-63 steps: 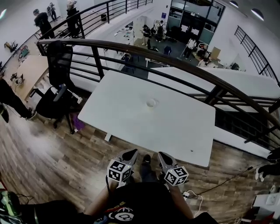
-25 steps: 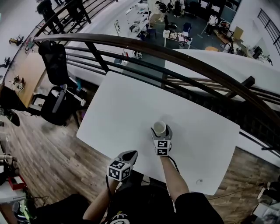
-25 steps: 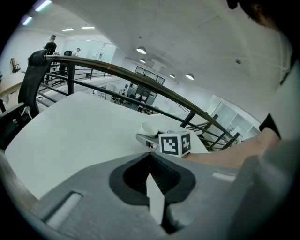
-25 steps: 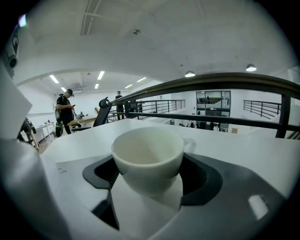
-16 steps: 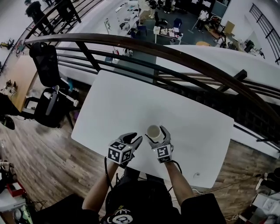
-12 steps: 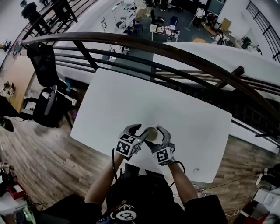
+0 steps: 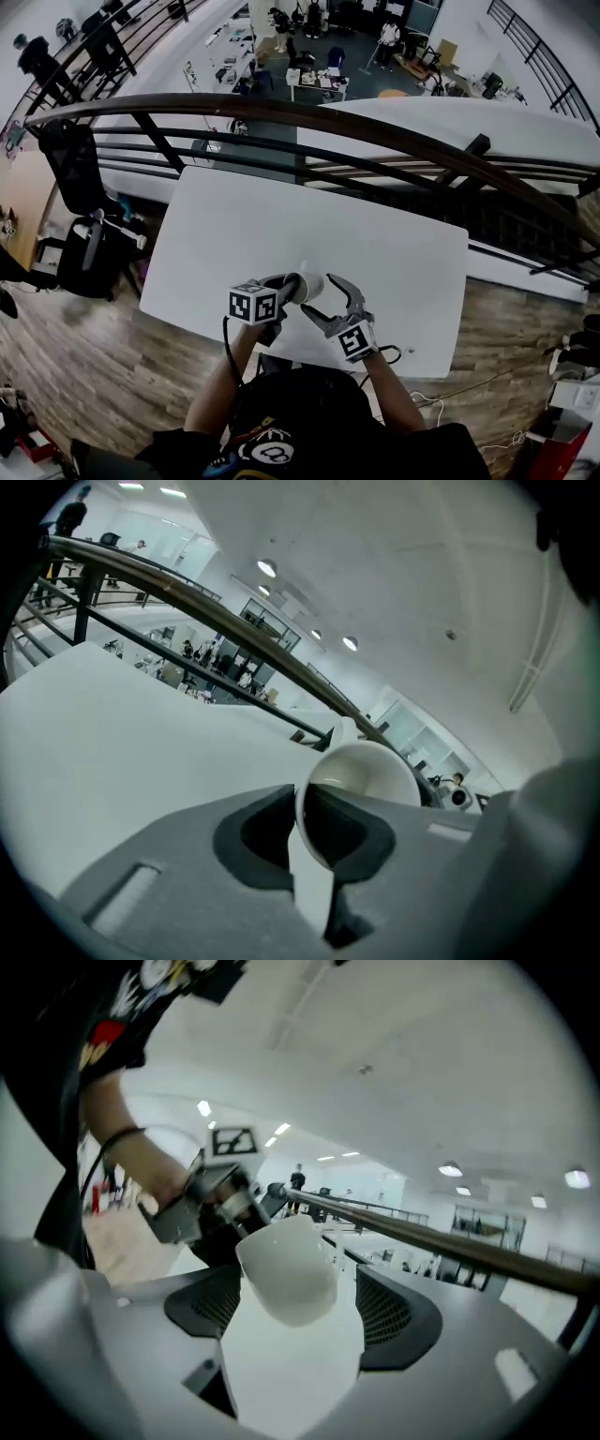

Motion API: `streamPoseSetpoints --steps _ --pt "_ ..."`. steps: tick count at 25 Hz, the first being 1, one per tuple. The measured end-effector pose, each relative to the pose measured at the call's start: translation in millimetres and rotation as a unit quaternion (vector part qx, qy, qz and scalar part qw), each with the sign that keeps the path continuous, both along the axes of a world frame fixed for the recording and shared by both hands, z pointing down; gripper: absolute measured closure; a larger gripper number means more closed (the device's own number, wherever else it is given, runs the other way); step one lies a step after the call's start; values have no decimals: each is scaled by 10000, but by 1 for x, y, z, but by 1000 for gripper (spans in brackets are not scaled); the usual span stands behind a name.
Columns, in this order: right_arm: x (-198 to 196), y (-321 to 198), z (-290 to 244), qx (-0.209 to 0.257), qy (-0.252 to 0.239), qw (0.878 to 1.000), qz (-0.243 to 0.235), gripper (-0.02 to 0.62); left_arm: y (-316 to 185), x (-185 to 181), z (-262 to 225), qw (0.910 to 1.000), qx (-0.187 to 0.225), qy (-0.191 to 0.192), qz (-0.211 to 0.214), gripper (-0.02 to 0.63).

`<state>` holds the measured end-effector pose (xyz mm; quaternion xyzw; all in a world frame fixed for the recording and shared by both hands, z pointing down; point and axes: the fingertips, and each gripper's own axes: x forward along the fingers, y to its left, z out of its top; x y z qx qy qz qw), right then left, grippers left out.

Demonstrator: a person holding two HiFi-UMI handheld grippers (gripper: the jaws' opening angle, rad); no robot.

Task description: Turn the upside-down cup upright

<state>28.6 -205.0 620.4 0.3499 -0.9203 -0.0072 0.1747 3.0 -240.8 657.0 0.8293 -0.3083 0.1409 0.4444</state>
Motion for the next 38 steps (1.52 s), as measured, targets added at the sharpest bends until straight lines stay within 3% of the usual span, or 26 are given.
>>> streamPoseSetpoints --steps 1,2,3,4,5,7,8,9,10,12,15,17,18,19,24,25,26,29,31,32,33,34,36,38 --pt "11 0 -8 -563 -944 9936 265 207 -3 -4 -8 9998 94 163 -114 568" --pt "20 -1 -15 -1300 -2023 9694 486 207 -6 -8 -17 9990 212 340 -210 568" --pt "27 -3 -23 -2062 -3132 9253 577 207 -9 -10 -27 9977 362 503 -278 568" --pt "29 -5 -32 -2722 -4176 8654 521 209 -12 -10 -37 9961 545 625 -312 568" --pt "29 -8 -41 -3223 -5094 7970 375 210 -13 -10 -47 9943 754 689 -320 566" --pt "29 -17 -51 -3834 -6414 6642 184 184 -15 -10 -62 9901 1186 676 -328 566" --pt "28 -22 -51 -4055 -6761 6150 155 183 -16 -12 -69 9879 1368 642 -349 566" --pt "24 -24 -49 -4263 -6912 5834 87 185 -15 -14 -74 9858 1514 624 -374 566" --pt "18 -24 -47 -4443 -6938 5668 -29 186 -14 -15 -80 9838 1639 618 -391 566" --pt "5 -22 -51 -4632 -6975 5458 -316 184 -9 -13 -89 9798 1907 534 -296 566" --pt "-6 -25 -64 -4627 -7260 5050 -611 183 5 1 -94 9715 2350 299 119 566" --pt "-10 -30 -64 -4598 -7376 4915 -532 204 10 5 -91 9696 2424 288 156 566" --pt "-10 -30 -64 -4577 -7371 4950 -474 206 11 6 -88 9699 2416 292 120 565" --pt "-10 -29 -64 -4533 -7304 5091 -431 206 12 7 -86 9699 2418 249 121 565" --pt "3 -34 -42 -4026 -6524 6420 133 201 25 -14 -61 9746 2183 -427 243 545" --pt "8 -42 -32 -3881 -6247 6769 316 201 26 -27 -51 9779 2028 -507 107 545" --pt "11 -50 -19 -3697 -5853 7201 480 201 29 -39 -41 9812 1847 -561 -51 545" --pt "18 -77 37 -2962 -4071 8588 952 201 54 -65 -14 9866 1396 -778 -327 546" --pt "12 -94 78 -2319 -2631 9301 1093 199 73 -78 0 9858 1297 -1011 -341 549" --pt "7 -101 98 -1977 -1902 9555 1088 199 81 -84 6 9850 1270 -1114 -354 552" --pt "2 -107 118 -1653 -1234 9727 1060 199 89 -89 11 9845 1231 -1191 -385 554" --pt "-3 -112 137 -1381 -691 9826 1036 199 95 -93 15 9844 1173 -1239 -439 557" --pt "-10 -123 166 -1049 -61 9886 1074 199 103 -100 22 9850 1034 -1256 -576 565" --pt "-15 -135 180 -875 214 9892 1152 199 105 -107 24 9846 1023 -1249 -669 571"
